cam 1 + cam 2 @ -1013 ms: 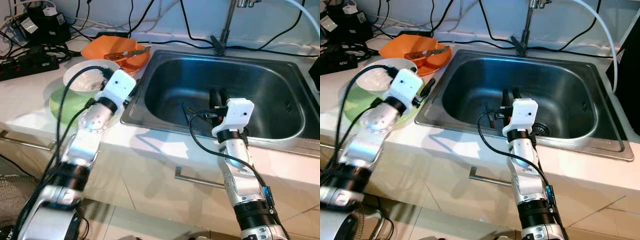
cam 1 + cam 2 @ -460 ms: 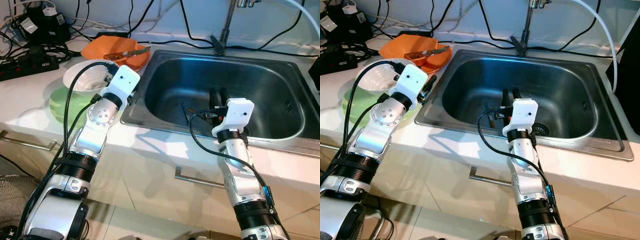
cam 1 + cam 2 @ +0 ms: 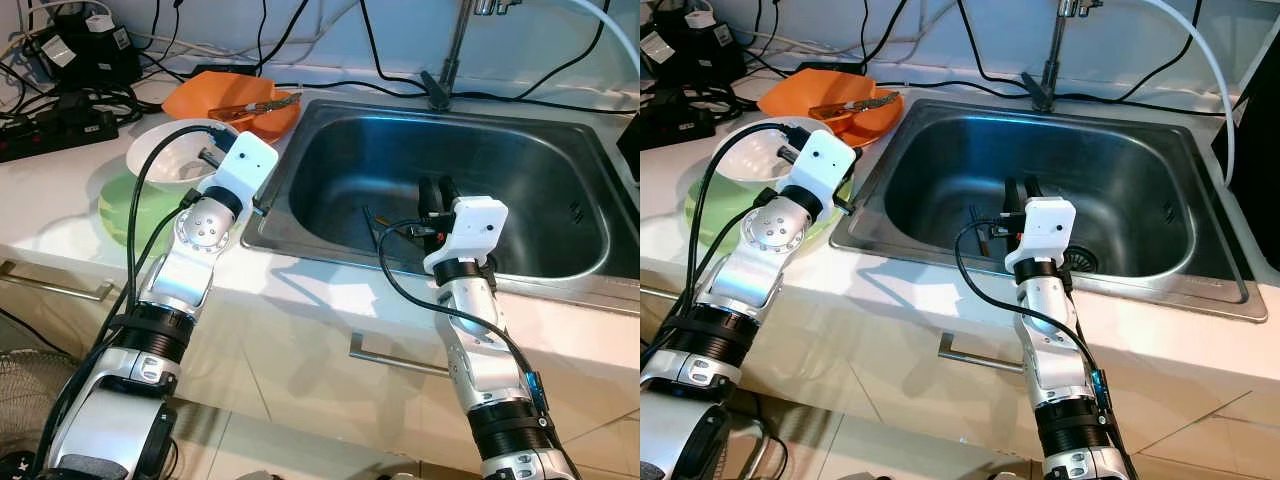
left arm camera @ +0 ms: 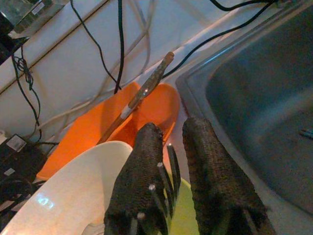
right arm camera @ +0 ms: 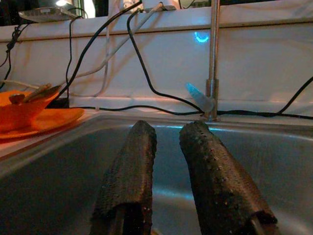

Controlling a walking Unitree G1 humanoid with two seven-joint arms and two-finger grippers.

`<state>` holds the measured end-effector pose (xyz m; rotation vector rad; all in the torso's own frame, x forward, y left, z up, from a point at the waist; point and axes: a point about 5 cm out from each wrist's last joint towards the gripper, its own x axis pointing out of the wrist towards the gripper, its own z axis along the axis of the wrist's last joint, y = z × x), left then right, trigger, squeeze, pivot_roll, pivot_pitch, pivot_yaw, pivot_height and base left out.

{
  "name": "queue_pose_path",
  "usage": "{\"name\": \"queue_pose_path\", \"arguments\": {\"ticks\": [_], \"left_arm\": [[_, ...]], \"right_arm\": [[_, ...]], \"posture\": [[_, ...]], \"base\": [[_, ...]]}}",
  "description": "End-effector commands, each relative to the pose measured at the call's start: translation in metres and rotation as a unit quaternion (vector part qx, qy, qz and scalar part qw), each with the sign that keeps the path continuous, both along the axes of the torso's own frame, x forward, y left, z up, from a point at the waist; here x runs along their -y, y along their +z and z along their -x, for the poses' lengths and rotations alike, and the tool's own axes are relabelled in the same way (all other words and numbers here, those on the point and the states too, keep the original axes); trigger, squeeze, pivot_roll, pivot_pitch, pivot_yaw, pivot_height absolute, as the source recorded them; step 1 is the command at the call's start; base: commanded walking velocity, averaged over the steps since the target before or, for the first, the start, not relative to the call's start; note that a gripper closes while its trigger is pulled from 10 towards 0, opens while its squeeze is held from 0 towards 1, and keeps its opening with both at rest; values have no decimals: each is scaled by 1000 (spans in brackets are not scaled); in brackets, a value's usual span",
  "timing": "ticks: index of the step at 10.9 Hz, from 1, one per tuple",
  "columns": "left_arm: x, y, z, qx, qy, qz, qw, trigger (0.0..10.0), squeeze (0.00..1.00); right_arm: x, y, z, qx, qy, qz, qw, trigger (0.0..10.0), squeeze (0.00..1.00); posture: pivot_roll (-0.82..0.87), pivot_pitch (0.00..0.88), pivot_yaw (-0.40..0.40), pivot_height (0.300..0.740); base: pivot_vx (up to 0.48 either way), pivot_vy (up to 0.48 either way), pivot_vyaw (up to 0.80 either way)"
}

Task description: Kitchen organization

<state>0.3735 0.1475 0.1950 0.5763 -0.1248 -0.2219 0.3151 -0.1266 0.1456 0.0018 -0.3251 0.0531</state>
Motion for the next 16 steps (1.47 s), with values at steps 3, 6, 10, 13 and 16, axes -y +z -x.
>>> {"name": "queue_pose_path", "arguments": {"ticks": [3,6,10,13,16], "left_arm": [[2,13,-2,23,4,-7,1000,0,0],[4,27,-1,69,3,-21,997,0,0],[29,81,16,224,-77,-20,971,0,0],[66,95,33,187,-228,206,933,10000,0],[74,88,38,66,-294,399,866,10000,0]], "right_arm": [[5,-17,1,-36,-12,2,999,10000,0],[4,-19,1,-39,-11,3,999,10000,0],[3,-19,0,-38,-9,3,999,10000,0],[1,-19,0,-34,-4,11,999,10000,0],[-4,-17,0,-27,13,42,999,10000,1000]], "posture": [[18,28,73,740],[17,17,76,740],[20,9,74,740],[12,0,77,740],[9,0,75,740]], "base": [[0,0,0],[0,0,0],[0,0,0],[0,0,0],[0,0,0]]}}
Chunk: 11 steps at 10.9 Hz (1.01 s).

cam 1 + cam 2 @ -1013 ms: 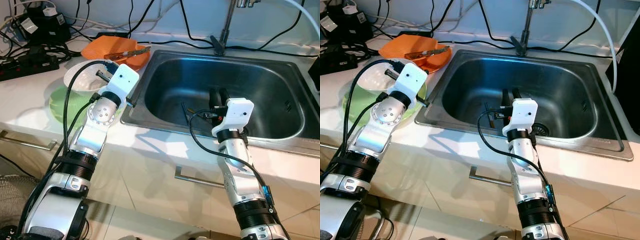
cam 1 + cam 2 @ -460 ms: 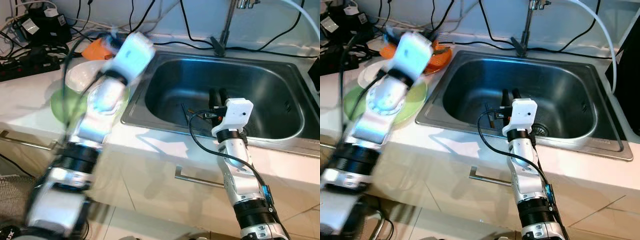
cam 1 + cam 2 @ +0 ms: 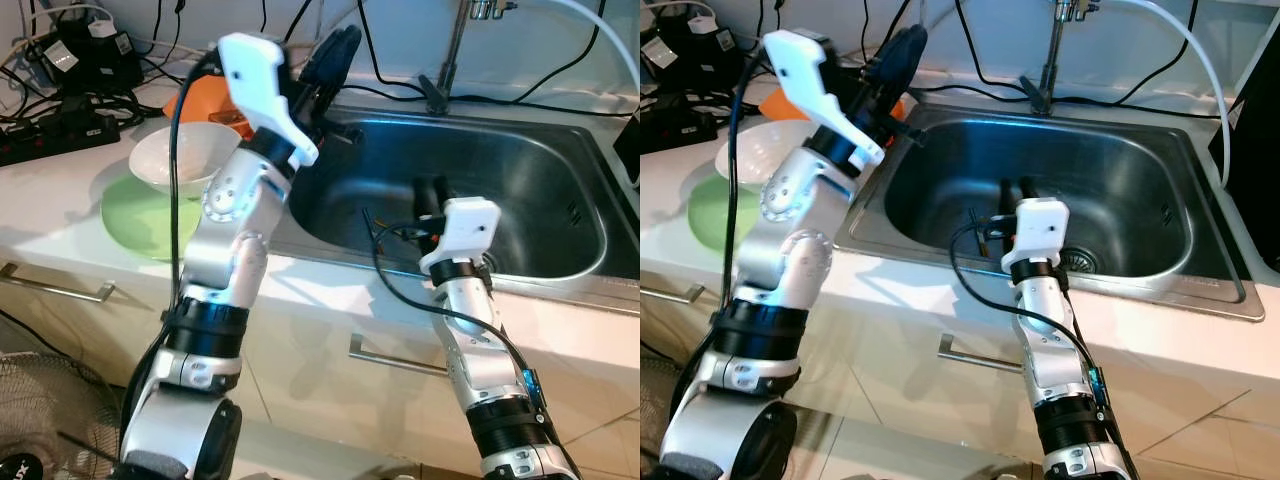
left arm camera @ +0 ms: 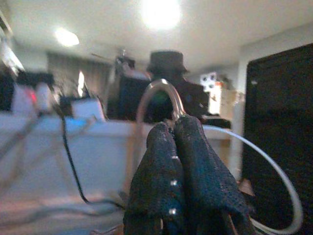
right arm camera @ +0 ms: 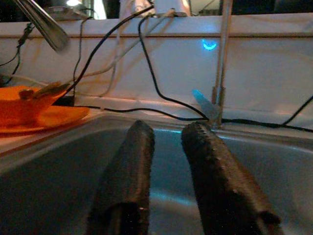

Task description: Kitchen organization

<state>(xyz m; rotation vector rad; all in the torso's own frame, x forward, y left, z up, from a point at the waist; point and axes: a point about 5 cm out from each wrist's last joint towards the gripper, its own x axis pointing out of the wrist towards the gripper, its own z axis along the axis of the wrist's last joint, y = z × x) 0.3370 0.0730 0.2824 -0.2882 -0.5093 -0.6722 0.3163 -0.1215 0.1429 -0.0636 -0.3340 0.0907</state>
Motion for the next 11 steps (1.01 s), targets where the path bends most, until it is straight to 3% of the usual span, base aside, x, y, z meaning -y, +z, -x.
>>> {"name": "queue_pose_path", "arguments": {"ticks": [1,3,4,8,11], "left_arm": [[1,-6,2,-21,-23,4,1000,10000,0],[1,-17,1,-68,-49,27,996,10000,0],[2,-20,2,-84,-62,37,994,10000,0],[7,-24,5,-108,-89,26,990,10000,0],[14,-29,12,-133,-139,21,981,10000,0]], "right_arm": [[-3,-11,1,-25,13,23,999,10000,1000],[-17,0,-1,-11,49,84,995,10000,1000],[-23,6,-2,-5,66,98,993,10000,24],[-35,17,-3,9,94,113,989,10000,0],[-38,20,-3,10,98,113,989,10000,0]], "posture": [[7,0,74,740],[5,1,71,740],[3,9,68,740],[3,21,67,740],[7,32,67,740]], "base": [[0,0,0],[0,0,0],[0,0,0],[0,0,0],[0,0,0]]}}
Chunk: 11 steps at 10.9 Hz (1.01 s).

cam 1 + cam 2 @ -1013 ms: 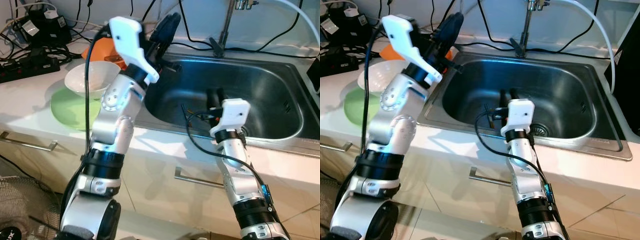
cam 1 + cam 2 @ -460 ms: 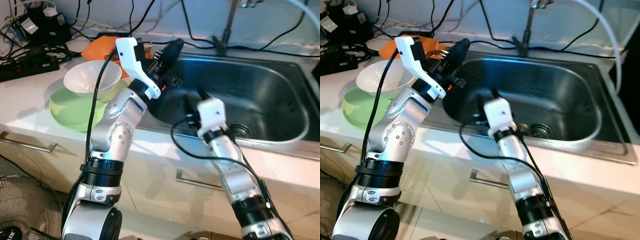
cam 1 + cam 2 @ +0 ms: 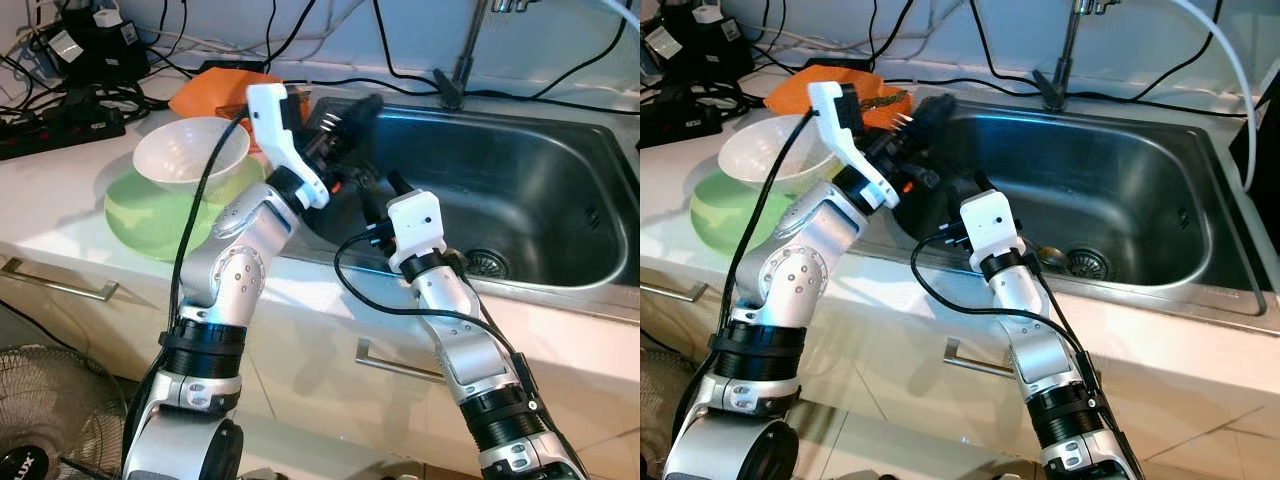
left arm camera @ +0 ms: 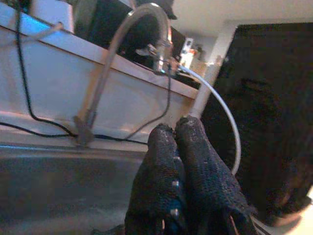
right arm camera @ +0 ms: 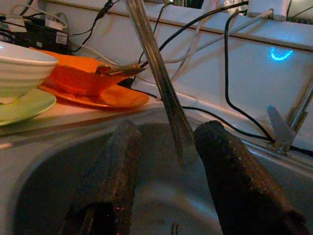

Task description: Kitchen organization

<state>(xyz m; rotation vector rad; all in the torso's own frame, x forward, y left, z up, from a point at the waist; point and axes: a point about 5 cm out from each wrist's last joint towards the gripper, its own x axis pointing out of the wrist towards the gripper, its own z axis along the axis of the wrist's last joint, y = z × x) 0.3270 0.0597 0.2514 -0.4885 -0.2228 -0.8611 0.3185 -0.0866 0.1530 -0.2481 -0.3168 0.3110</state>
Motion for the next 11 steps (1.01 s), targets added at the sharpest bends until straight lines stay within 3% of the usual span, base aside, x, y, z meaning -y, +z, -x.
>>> {"name": "queue_pose_path", "arguments": {"ticks": [1,6,9,10,11], "left_arm": [[2,1,4,2,-17,-1,1000,10000,0],[10,-6,14,-22,-78,-20,997,10000,0],[10,-7,15,-27,-88,-27,995,10000,0],[9,-7,14,-25,-84,-33,996,10000,0],[9,-7,14,-24,-81,-37,996,10000,0]], "right_arm": [[-4,9,-1,14,8,3,1000,10000,0],[-5,10,-2,13,2,0,1000,10000,0],[-5,9,-3,13,-4,-2,1000,10000,0],[-4,9,-3,14,-9,-6,1000,4078,0],[-3,9,-3,14,-13,-8,1000,0,0]], "posture": [[7,32,67,740],[5,40,79,740],[4,39,85,740],[2,36,89,740],[2,36,89,740]], "base": [[0,0,0],[0,0,0],[0,0,0],[0,0,0],[0,0,0]]}}
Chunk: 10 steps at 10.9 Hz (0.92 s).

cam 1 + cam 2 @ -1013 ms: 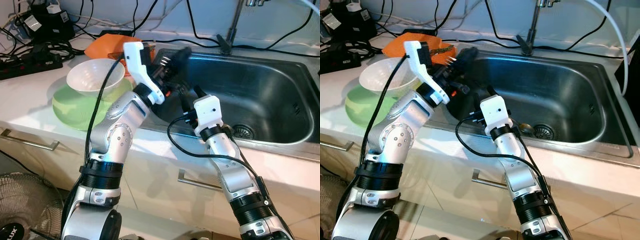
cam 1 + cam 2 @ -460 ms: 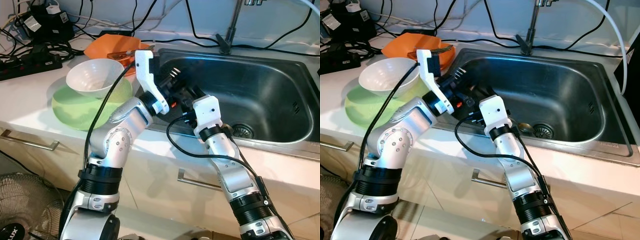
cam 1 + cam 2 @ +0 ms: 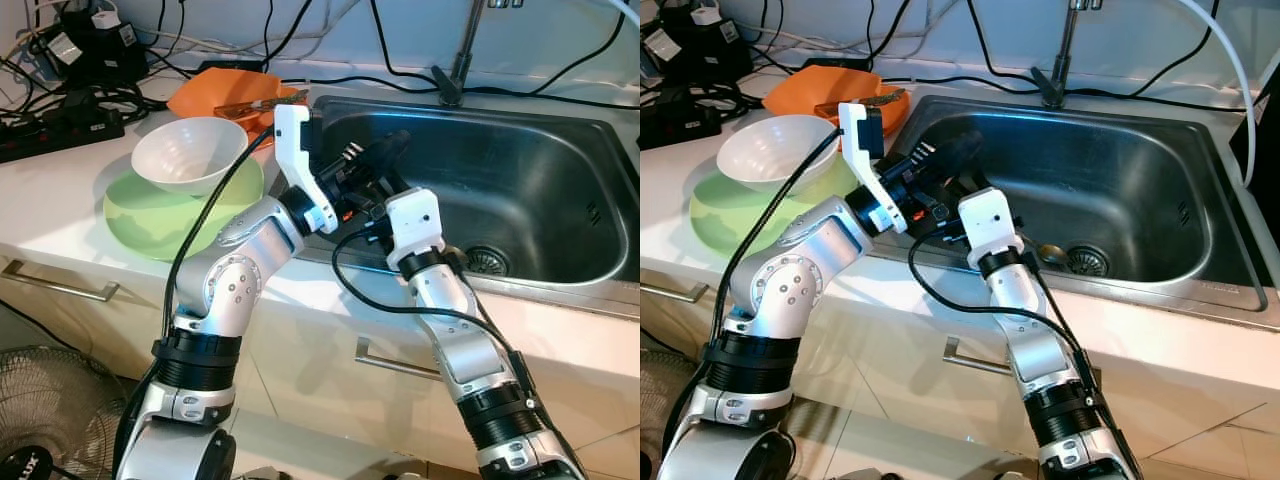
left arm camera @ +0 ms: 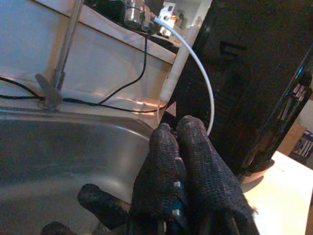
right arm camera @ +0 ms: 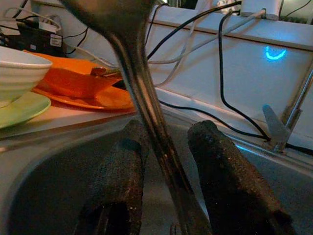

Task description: Kitchen organization

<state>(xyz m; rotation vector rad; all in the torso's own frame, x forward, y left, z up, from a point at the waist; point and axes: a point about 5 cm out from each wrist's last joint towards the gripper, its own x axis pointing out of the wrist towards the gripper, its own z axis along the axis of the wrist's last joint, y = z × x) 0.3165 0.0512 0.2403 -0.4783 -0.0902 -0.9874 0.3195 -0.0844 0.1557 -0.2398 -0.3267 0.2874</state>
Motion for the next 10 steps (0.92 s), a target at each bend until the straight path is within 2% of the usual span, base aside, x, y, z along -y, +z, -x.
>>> {"name": "queue_pose_path", "arguments": {"ticks": [1,10], "left_arm": [[1,3,3,16,-6,-9,1000,10000,0],[-1,2,2,12,6,-1,1000,10000,0]], "right_arm": [[0,6,-3,8,-4,-3,1000,0,0],[-1,2,-1,0,0,-8,1000,0,0]], "posture": [[2,36,89,740],[8,40,83,740]], "base": [[0,0,0],[0,0,0]]}}
